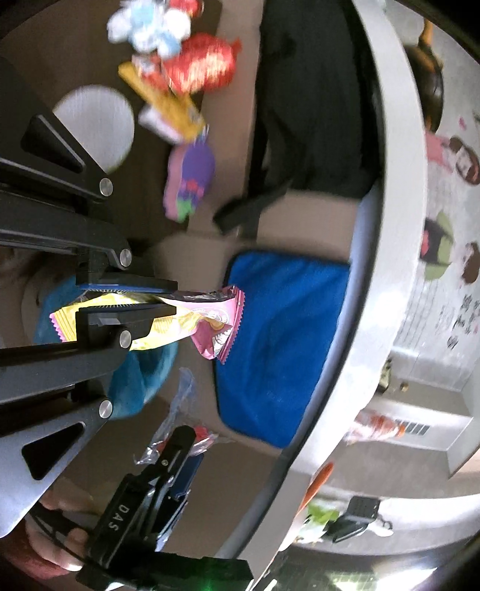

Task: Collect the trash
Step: 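Carry the wrapper and tape roll over the blue-lined bin with both grippers, then open both grippers to drop the wrapper and tape roll into the bin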

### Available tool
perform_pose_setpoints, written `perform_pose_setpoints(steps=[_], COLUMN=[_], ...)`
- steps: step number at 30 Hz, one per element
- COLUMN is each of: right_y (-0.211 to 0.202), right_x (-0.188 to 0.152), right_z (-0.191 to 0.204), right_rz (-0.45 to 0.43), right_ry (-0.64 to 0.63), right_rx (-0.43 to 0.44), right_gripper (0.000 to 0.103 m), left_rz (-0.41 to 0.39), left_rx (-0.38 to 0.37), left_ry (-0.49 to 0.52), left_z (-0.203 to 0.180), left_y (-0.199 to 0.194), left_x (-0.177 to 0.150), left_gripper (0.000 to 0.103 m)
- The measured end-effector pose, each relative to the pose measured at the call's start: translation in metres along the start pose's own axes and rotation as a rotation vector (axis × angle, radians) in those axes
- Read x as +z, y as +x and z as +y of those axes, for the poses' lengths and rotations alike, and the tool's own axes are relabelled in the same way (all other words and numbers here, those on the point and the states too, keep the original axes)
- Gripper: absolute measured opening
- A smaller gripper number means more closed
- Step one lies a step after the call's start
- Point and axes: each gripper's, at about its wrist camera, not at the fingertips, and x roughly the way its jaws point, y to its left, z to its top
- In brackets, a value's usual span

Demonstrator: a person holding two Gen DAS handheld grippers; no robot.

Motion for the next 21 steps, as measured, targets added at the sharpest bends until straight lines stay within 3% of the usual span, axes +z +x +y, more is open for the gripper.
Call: perform_pose_setpoints(steps=[9, 21], right_y=[0.009, 0.044], right_x=[-0.019, -0.042], right_z=[-0.037, -0.048], right_rz=[0.029, 0.083], right_ry=[0.053, 0.110], right_rx=[-0.058, -0.051], right_gripper=[0.052, 0.052], left_rz=[0.059, 0.164], left_rx=[-0.054, -0.071], left_ry=[0.054, 0.003], left_z=[-0.032, -0.020], left_y=[0.050, 0.104], left_x=[-0.012, -0.026], left_gripper=[0.005, 0.005])
